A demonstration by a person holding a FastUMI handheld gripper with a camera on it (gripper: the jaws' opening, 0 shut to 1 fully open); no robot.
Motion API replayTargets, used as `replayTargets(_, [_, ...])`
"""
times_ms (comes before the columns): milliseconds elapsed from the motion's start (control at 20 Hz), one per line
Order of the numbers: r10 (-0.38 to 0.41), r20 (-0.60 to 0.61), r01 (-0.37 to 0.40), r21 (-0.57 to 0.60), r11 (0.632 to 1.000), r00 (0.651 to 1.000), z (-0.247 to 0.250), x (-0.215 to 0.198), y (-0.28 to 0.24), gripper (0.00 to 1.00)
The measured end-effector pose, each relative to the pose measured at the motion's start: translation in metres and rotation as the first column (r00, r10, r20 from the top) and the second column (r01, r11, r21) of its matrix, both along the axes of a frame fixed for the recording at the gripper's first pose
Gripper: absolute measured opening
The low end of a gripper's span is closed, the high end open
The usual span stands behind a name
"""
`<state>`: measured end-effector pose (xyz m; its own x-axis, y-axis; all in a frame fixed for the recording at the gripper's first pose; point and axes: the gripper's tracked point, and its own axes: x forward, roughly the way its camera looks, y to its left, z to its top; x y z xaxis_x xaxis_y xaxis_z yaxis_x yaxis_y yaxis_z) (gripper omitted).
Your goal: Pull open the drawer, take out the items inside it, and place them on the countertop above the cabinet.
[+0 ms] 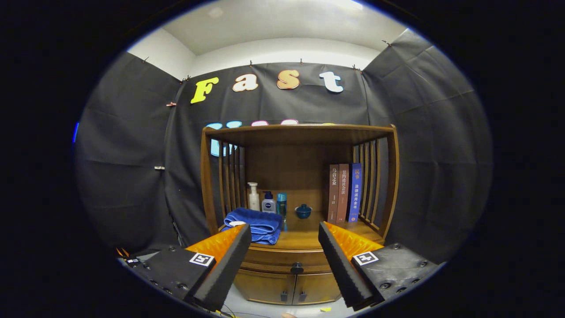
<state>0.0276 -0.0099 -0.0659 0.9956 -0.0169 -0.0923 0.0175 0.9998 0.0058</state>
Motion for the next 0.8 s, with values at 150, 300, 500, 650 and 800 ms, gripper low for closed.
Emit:
replayTargets(150, [-0.013, -0.005, 0.013, 0.014, 1.0, 1.0, -0.025, 0.012, -0.002, 0.99])
replayTargets(300, [-0.032, -0.037, 0.033, 0.028, 0.999, 0.999, -0.056, 0.035, -0.003, 0.99])
replayTargets(500, [-0.057, -0.059, 0.06, 0.036, 0.998, 0.997, -0.105, 0.058, -0.017, 0.99])
replayTargets(650, [-0.063, -0.093, 0.066, 0.025, 0.998, 0.994, -0.154, 0.075, -0.021, 0.99])
replayTargets(800, [-0.072, -0.114, 0.076, 0.032, 0.997, 0.991, -0.19, 0.085, -0.026, 0.98])
